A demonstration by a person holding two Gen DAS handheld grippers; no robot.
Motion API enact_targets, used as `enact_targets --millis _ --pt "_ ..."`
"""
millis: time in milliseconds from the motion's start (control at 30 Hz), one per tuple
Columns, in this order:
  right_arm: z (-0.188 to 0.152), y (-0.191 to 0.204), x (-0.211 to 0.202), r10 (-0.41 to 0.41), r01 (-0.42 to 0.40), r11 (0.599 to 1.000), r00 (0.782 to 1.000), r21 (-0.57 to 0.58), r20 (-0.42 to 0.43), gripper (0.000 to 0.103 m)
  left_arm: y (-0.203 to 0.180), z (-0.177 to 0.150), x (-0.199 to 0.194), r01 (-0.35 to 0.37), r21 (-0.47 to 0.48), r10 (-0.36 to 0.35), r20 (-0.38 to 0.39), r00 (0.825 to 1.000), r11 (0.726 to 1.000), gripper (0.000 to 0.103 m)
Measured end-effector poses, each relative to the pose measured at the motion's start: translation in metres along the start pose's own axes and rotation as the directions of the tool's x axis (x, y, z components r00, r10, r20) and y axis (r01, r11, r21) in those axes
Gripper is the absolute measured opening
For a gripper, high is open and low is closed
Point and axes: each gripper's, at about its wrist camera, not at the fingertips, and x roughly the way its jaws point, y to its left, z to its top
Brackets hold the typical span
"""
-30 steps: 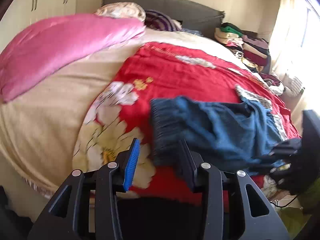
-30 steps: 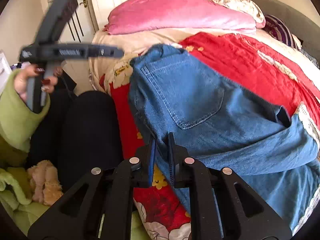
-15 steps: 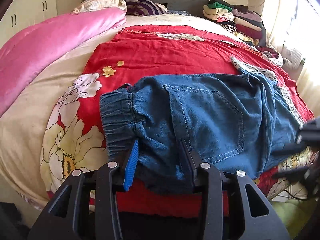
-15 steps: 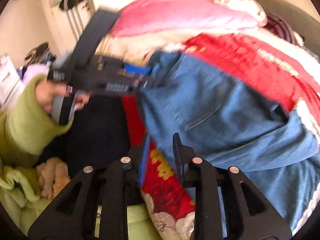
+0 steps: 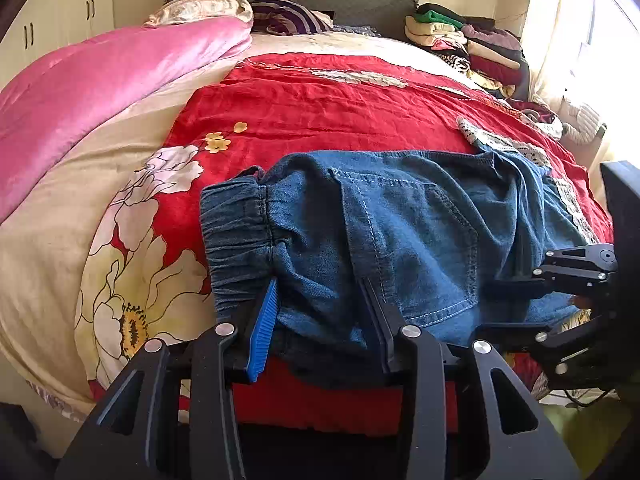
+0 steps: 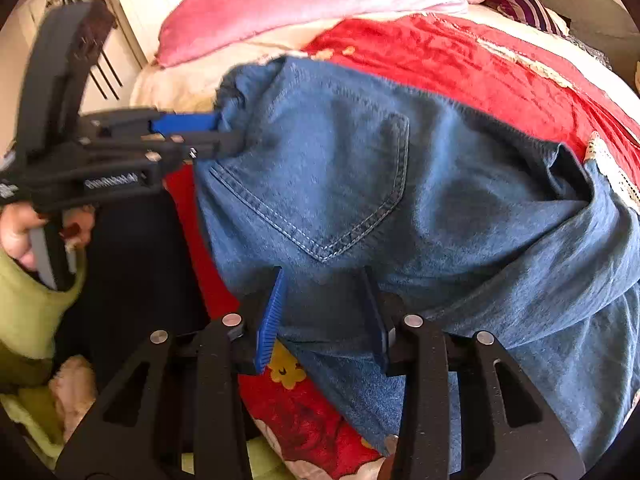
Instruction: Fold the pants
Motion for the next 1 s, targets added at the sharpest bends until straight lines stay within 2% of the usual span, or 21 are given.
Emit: enact_targets --millis 267,367,500,533,567,767,867,1000 --pt "0.009 -0.005 -0.031 -0.012 0.010 1.000 0.995 0.028 0.099 0.039 -0.002 0.003 -0.021 -0.014 -0.019 0.015 0.028 0.999 1.000 0.040" --pt "0.011 -0.009 -0.042 -0.030 0.026 0.999 0.992 0.040 0.125 0.046 0.002 0.003 -0.034 -0.034 -0.046 0.036 0.055 0.998 0.998 0.051" --pt "0.011 -0.021 -0.060 -0.068 0.057 0.996 0.984 0.067 0.164 0.056 0.004 0.005 -0.050 -0.039 -0.058 0.044 0.088 0.995 0.998 0.052" --pt "0.011 -0.024 -0.065 -0.079 0.067 0.995 0.981 0.075 0.175 0.058 0.004 0.006 -0.053 -0.038 -0.060 0.043 0.094 0.995 0.997 0.059" --pt "0.011 -0.028 -0.071 -0.092 0.076 0.993 0.978 0.086 0.189 0.059 0.003 0.007 -0.057 -0.040 -0.061 0.046 0.102 0.994 0.997 0.064" --pt "0.011 -0.052 -0.099 -0.171 0.142 0.981 0.954 0.133 0.247 0.069 -0.006 0.013 -0.069 -0.032 -0.057 0.039 0.130 0.991 0.998 0.074" --pt "0.014 -0.069 -0.113 -0.228 0.187 0.967 0.936 0.171 0.268 0.072 -0.015 0.017 -0.073 -0.014 -0.038 0.019 0.140 0.990 0.999 0.079" --pt "0.017 -0.087 -0.128 -0.275 0.220 0.953 0.916 0.208 0.291 0.077 -0.031 0.021 -0.069 0.016 -0.006 -0.015 0.134 0.991 1.000 0.079"
